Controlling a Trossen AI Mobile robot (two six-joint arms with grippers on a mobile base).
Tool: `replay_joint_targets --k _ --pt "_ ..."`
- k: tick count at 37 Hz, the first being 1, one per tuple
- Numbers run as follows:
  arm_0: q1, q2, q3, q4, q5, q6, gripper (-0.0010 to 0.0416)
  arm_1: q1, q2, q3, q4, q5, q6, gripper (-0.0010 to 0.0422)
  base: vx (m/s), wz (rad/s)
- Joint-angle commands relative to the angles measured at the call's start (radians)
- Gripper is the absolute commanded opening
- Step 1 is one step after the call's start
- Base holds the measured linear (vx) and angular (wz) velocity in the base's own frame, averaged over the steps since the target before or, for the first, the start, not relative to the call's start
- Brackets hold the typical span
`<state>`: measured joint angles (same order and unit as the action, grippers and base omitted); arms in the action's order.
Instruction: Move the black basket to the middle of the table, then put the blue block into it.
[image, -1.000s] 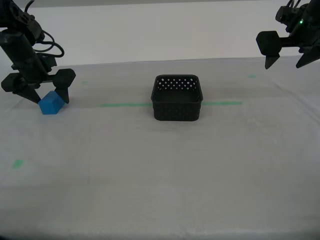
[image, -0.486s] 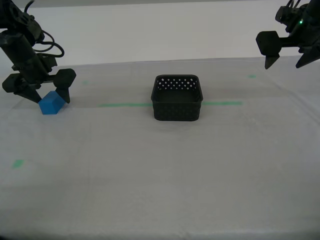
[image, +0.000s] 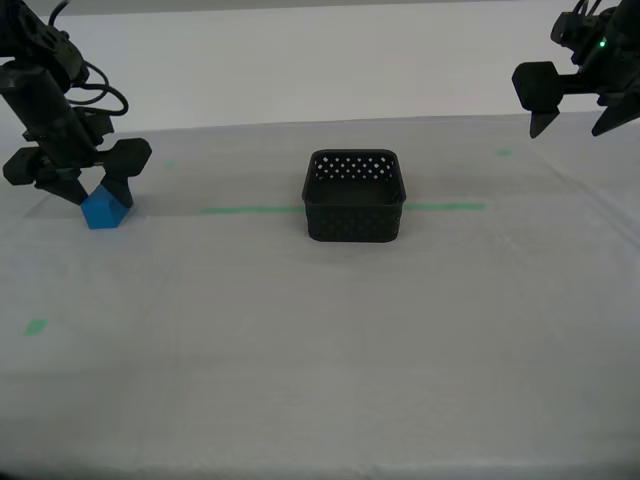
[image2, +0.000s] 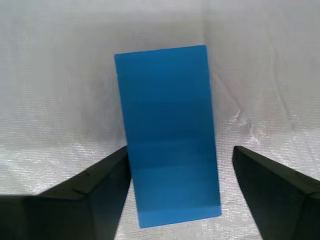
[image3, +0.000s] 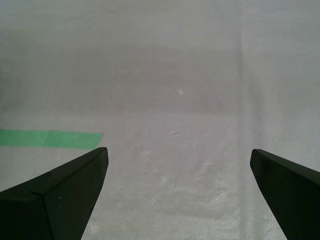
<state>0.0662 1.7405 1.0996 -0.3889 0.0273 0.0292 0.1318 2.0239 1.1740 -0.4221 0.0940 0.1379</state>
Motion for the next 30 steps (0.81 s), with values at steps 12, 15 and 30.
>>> replay_joint_targets --k 12,15,30 --pt "0.000 -0.001 0.001 0.000 -0.001 0.000 0.0399 0.000 0.000 0.000 -0.001 -0.027 -0.010 0.0110 0.000 0.000" --pt "0.000 -0.001 0.001 0.000 -0.001 0.000 0.0398 0.000 0.000 0.000 -0.001 -0.027 -0.010 0.0074 0.000 0.000" --pt "0.000 -0.001 0.001 0.000 -0.001 0.000 0.0399 -0.030 -0.095 0.000 -0.026 -0.057 -0.121 0.0002 0.000 0.000"
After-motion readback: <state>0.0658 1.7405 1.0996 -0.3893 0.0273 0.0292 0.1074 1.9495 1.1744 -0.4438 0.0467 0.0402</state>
